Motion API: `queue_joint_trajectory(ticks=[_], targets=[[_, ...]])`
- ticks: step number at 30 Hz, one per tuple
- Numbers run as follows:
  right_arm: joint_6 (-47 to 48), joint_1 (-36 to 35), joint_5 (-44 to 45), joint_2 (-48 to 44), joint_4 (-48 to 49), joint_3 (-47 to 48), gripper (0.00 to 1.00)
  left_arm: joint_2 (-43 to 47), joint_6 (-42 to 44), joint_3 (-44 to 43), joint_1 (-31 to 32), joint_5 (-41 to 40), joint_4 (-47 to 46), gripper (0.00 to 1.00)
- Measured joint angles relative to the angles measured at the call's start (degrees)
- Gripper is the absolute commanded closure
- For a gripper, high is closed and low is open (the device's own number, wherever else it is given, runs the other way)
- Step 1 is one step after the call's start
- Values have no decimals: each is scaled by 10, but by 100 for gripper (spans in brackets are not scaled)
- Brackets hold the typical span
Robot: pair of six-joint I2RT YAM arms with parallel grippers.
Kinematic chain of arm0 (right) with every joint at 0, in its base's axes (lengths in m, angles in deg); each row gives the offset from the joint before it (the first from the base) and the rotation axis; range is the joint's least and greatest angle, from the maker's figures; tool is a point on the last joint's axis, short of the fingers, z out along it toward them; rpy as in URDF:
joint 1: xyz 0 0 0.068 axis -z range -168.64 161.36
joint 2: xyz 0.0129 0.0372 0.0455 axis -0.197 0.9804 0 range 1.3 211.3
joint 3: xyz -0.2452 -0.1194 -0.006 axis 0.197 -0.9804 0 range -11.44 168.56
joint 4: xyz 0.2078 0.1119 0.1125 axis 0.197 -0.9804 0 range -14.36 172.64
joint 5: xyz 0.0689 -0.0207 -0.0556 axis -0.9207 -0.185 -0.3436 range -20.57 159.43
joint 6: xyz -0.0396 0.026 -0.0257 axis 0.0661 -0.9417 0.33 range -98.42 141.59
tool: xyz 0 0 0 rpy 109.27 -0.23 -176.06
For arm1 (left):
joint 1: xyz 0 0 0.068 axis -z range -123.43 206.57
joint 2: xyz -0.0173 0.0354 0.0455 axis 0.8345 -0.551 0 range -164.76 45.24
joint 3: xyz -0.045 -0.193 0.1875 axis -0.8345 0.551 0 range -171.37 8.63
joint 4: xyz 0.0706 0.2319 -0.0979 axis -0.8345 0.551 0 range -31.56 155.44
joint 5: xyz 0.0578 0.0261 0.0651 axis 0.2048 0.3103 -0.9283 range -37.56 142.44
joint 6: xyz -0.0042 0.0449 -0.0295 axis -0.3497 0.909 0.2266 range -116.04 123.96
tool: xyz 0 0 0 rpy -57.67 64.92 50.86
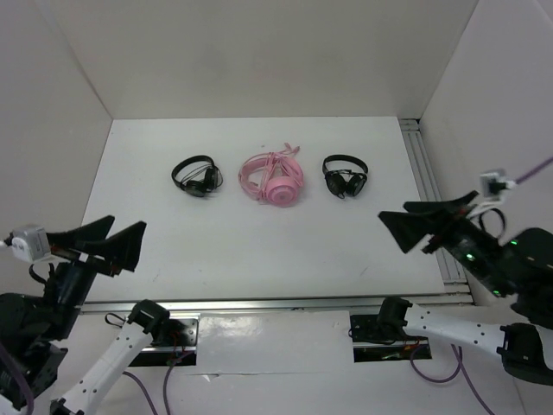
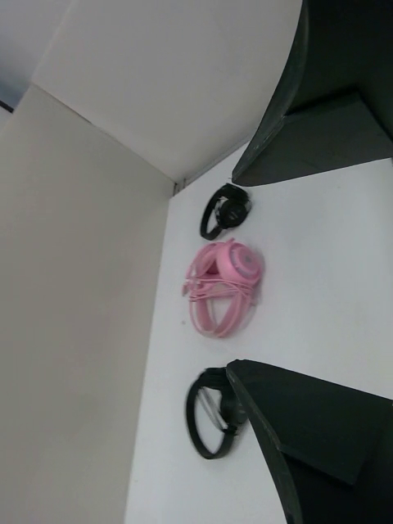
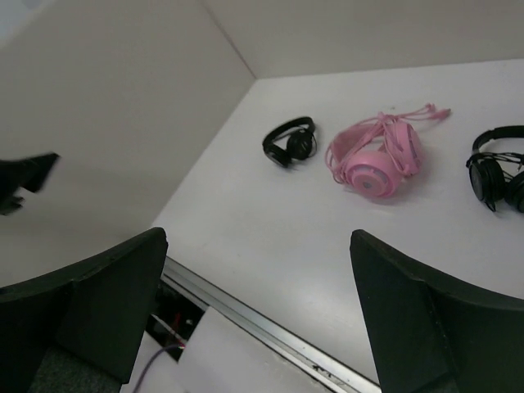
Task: Wrap the headphones
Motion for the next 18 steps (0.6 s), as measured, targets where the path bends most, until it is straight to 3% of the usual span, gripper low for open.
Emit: queue_joint_trajectory(ticks=[7, 18], targets=[[-14, 6, 7, -55, -72, 32, 0, 59, -27, -10, 4, -1, 146, 0], [-16, 6, 38, -49, -136, 30, 0, 58, -37, -23, 4, -4, 238, 0]])
